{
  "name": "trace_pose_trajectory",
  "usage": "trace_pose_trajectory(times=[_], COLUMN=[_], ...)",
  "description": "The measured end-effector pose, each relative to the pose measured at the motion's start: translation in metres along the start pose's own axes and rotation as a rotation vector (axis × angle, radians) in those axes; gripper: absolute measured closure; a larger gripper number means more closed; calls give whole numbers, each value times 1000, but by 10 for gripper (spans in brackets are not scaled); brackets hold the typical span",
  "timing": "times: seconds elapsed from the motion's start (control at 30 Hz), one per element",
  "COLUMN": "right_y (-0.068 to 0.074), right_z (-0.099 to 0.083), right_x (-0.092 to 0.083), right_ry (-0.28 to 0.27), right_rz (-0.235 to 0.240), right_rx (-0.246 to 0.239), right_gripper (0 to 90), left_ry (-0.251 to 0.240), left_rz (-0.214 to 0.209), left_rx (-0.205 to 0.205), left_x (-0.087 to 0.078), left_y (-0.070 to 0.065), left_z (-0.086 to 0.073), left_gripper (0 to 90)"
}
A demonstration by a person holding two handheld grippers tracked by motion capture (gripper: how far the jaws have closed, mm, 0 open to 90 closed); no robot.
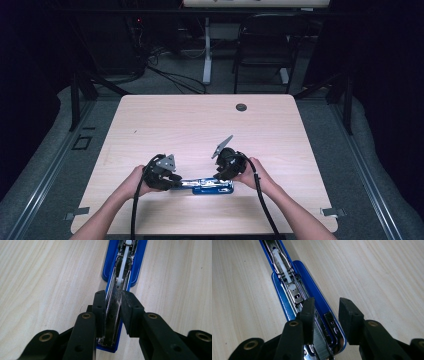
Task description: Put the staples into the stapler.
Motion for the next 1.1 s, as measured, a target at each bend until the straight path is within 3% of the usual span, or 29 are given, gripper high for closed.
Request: trace_pose_trajectory(times=[0.23,0.33,0.5,0.73,1.1], right_y=[-1,-6,-10,-5,7], right_z=[-3,-8,-10,-5,-2], right_x=[-2,-1,-3,-12,-14], right_ry=[16,56,19,-56,-77], right_rz=[-11,-66,-41,-33,3], right_rx=[17,17,47,34,8], right_gripper=[699,723,701,845,894], left_ry=[-6,-5,-3,-2,3], left_rz=[-9,-9,-10,-9,-12], left_rx=[-1,1,3,2,2], left_x=[0,0,-1,-2,-2], left_y=[1,1,1,1,1], left_z=[-1,-1,-1,-3,-3], left_gripper=[745,746,746,745,744])
Point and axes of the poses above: each handheld gripper's, and its own axes: x roughly forward along the jaws, z roughly out of its top, y roughly to its left, the point moved 5 cm from there along x, roughly forward along the jaws, and after that the axes turned 1 degree about -x, right-handed, at the moved point
